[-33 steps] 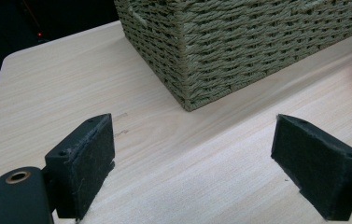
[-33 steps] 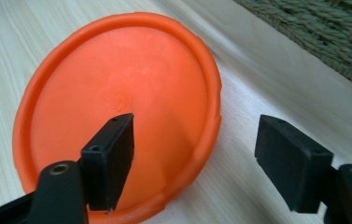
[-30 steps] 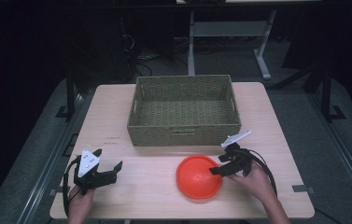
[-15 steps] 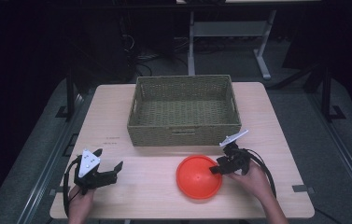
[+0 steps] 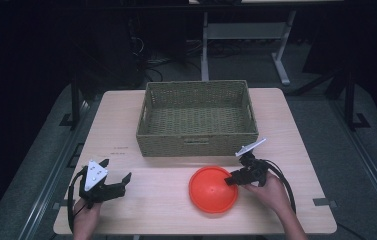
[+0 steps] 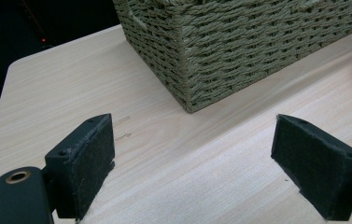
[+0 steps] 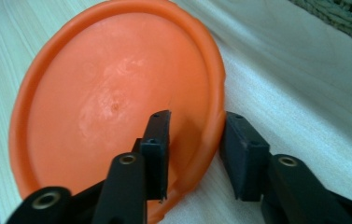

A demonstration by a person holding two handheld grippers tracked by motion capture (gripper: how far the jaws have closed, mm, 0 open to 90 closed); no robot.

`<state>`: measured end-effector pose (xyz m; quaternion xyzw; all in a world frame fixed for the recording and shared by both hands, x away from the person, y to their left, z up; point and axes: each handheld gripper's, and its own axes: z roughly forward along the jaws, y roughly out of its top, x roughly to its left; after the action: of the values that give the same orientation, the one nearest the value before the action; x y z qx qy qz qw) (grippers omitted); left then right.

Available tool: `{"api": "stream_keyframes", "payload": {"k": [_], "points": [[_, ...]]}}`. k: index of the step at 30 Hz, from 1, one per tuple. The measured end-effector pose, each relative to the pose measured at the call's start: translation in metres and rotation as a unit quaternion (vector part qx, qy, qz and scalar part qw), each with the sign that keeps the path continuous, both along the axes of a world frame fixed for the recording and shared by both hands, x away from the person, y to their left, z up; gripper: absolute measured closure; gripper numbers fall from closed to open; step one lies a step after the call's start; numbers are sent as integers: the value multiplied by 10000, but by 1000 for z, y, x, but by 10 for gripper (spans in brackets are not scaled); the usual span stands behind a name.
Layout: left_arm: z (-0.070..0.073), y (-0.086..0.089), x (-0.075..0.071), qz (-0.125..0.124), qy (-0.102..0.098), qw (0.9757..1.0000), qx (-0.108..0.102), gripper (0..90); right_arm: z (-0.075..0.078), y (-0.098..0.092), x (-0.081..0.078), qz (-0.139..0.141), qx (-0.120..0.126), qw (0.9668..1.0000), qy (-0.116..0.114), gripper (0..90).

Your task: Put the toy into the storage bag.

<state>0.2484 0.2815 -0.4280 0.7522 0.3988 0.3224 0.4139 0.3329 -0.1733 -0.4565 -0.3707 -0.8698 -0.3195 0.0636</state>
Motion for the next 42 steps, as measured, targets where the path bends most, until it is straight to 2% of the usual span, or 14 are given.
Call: {"api": "stream_keyframes", "payload": {"k": [7, 8, 13, 14, 18, 26, 34, 36, 42], "points": [[0, 0, 0, 6, -12, 10000, 19, 128, 3, -3, 1, -65, 207, 9997, -78, 733], [0, 0, 0, 5, -19, 10000, 24, 128, 4, -4, 1, -81, 300, 9995, -63, 745], [0, -1, 0, -9, -35, 10000, 42, 128, 6, -6, 2, -101, 331, 9994, -25, 767], [0, -1, 0, -10, -44, 10000, 56, 128, 7, -7, 1, -173, 408, 9990, 71, 781], [0, -1, 0, -11, -40, 10000, 71, 128, 11, -10, -1, -185, 595, 9980, 40, 808], [0, -1, 0, 4, -43, 10000, 78, 128, 22, -9, -5, -136, 523, 9985, -68, 816], [0, 0, 0, 20, -44, 10000, 66, 128, 34, -7, -8, -18, 691, 9976, -90, 818], [0, 0, 0, 32, -51, 10000, 70, 128, 39, -8, -10, -29, 803, 9967, -133, 820], [0, 0, 0, 34, -58, 9999, 84, 128, 47, -12, -14, -107, 783, 9965, -275, 820]]}}
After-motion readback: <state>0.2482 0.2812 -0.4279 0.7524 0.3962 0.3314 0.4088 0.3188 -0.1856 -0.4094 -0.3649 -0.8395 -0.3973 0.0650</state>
